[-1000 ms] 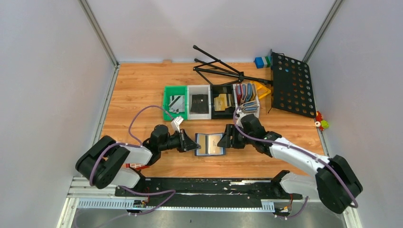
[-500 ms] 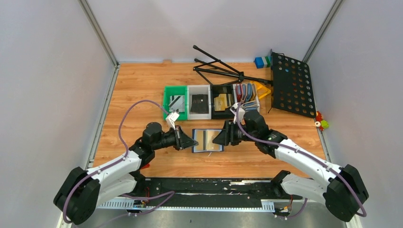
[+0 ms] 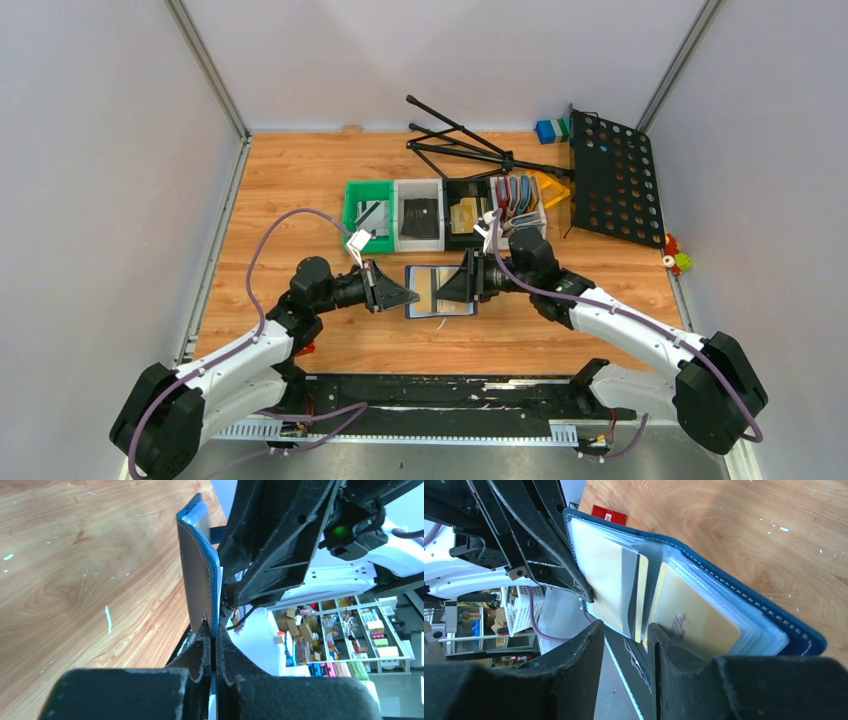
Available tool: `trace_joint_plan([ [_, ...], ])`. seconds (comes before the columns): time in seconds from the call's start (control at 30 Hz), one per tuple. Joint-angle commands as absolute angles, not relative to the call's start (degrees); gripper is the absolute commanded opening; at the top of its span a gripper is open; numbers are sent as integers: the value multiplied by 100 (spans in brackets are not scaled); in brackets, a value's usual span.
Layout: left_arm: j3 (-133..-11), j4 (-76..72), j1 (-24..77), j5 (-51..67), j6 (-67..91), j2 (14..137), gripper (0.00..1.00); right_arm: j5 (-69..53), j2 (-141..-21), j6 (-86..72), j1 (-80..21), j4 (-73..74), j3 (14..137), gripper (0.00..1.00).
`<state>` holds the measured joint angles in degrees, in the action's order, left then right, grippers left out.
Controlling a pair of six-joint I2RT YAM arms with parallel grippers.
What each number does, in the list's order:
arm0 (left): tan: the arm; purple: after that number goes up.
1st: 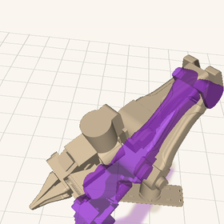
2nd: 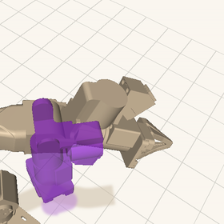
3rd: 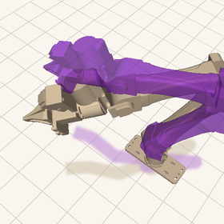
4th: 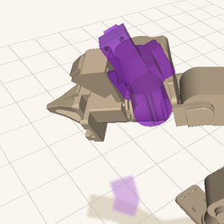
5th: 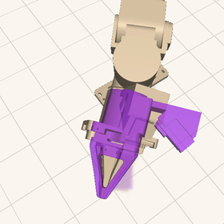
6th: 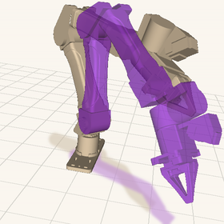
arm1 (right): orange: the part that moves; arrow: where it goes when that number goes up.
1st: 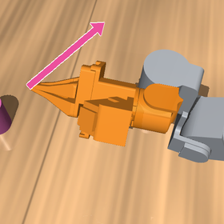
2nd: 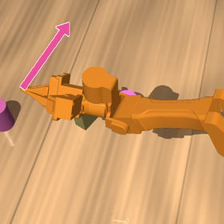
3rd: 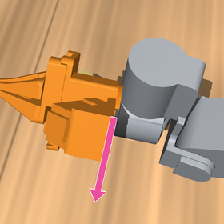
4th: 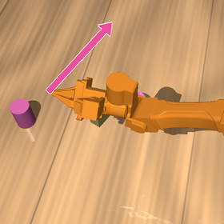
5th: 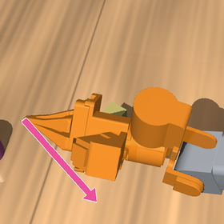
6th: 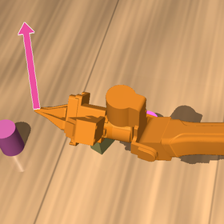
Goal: Take the credit cards out of the card holder
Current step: Remove the credit card from the card holder.
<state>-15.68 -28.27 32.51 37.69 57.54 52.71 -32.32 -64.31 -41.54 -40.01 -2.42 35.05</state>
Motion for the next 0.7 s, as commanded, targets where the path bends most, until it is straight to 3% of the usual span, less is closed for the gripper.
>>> trace_joint_plan([
  [0.0, -1624, -3416, 3211, 3997, 6025, 5037, 0, -3230, -6336, -4351, -3994, -488, 3508, 38],
  [0.5, -1572, -4149, 3208, 4289, 6612, 4882, 0, -3848, -6156, -5173, -3922, -1772, 3133, 38],
  [0.67, -1522, -4619, 3209, 4387, 6925, 4891, 0, -4038, -6037, -5574, -3925, -2303, 3000, 33],
])
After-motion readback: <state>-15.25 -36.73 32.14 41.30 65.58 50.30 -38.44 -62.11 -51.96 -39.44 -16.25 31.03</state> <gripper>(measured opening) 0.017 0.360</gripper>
